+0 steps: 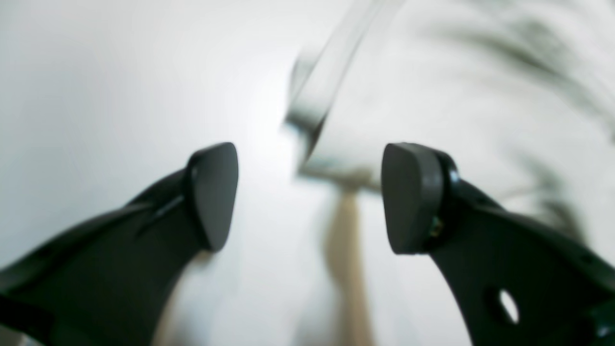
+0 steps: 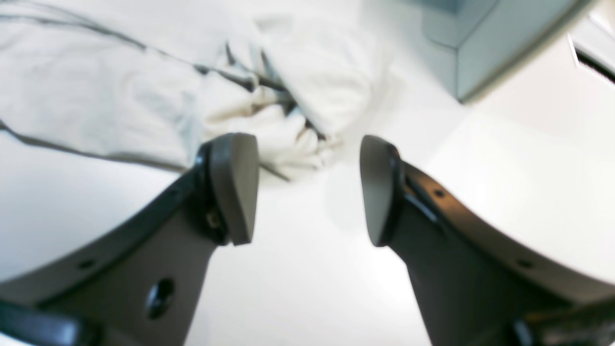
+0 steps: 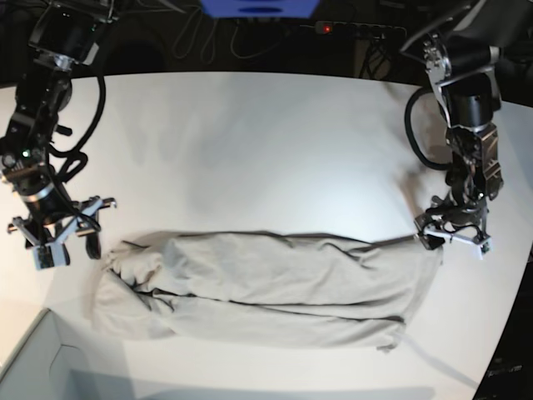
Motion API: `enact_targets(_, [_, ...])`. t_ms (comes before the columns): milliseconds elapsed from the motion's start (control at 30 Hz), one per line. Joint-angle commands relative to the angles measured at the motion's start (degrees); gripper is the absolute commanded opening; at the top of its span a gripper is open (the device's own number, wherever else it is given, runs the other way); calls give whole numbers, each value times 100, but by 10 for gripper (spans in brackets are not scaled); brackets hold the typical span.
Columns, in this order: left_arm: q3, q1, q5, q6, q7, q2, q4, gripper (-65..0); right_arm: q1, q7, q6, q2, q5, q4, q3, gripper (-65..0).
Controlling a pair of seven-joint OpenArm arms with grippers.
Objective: Layout the t-shirt on the table in an organized manner, then fold the t-shirt properly
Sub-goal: 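Raise both grippers off the shirt and reposition over its ends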
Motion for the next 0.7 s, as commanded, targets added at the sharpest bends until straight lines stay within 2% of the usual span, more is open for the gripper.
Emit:
enact_targets(0, [-11, -302, -57, -31, -160, -103, -81, -200, -1, 142, -1, 66, 84, 169, 63, -313])
enact_targets(233, [-2, -873, -57, -31, -160, -103, -1206, -200, -475, 160, 17, 66, 93, 441, 476, -313])
enact_targets(367, [86, -1014, -57, -31, -678, -59, -1698, -201, -678, 160, 17, 66, 93, 441, 626, -313])
enact_targets(433, [552, -1005, -57, -31, -916, -59, -1769, -211, -792, 169, 17, 66, 93, 441, 635, -313])
enact_targets(500, [1036, -996, -92, -31, -1091, -59, -1804, -278, -845, 169, 17, 66, 102, 424, 635, -313])
enact_targets(567, [1264, -900, -101, -31, -1214, -59, -1751, -391, -845, 169, 17, 66, 102, 397, 626, -313])
enact_targets(600, [1247, -856, -101, -31, -1241, -59, -1725, -453, -845, 169, 17, 66, 102, 397, 626, -313])
enact_targets(667, [1247, -829, -101, -31, -1232, -59, -1698, -624, -809, 169, 17, 66, 102, 389, 626, -313])
